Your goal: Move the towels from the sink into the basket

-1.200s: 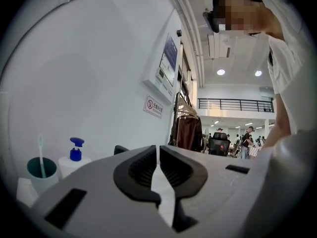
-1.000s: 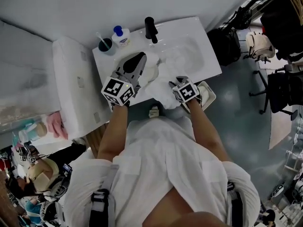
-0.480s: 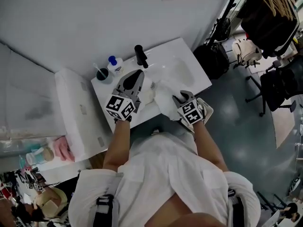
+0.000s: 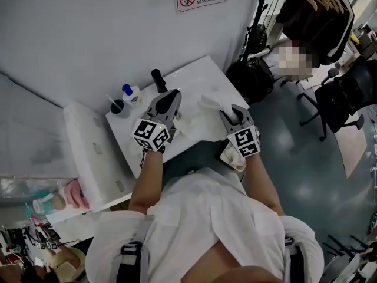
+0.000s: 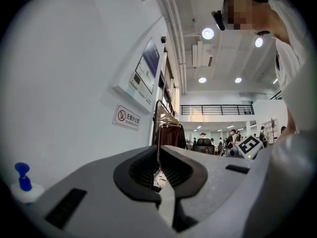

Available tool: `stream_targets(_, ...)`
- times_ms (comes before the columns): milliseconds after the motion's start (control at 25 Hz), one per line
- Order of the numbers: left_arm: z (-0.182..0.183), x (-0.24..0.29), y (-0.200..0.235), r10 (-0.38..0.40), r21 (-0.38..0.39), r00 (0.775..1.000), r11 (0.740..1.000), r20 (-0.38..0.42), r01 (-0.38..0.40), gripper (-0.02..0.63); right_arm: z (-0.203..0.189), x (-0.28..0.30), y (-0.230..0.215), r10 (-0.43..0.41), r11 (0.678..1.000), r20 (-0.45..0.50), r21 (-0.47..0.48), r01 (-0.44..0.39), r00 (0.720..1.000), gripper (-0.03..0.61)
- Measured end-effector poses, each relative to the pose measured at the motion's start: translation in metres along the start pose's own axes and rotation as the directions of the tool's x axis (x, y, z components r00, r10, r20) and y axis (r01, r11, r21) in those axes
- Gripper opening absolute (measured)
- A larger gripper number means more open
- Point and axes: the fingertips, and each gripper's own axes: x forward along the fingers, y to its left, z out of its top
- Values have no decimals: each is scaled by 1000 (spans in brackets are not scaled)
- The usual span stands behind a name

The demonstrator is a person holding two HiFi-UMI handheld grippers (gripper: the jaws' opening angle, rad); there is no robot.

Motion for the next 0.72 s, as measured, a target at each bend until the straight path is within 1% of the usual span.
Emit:
stream_targets(120, -1, 14, -20, -15, 0, 1000, 1000, 6, 15, 26, 4, -24, -26, -45, 999, 46, 28, 44, 998, 118)
stream_targets(280, -8, 40, -52, -45, -11, 999, 999, 6, 45, 26, -1, -58, -61, -92, 996, 74, 28, 90, 993, 118)
stream_targets(440, -14, 61, -88, -73, -19, 997, 997, -2, 73, 26, -15, -96, -90, -139, 989, 79, 55, 134, 987, 118)
stream_targets(720, -23, 99, -139, -103, -29, 995, 994, 2, 104, 26, -42, -159, -147, -236, 971, 59, 59, 232, 970, 118)
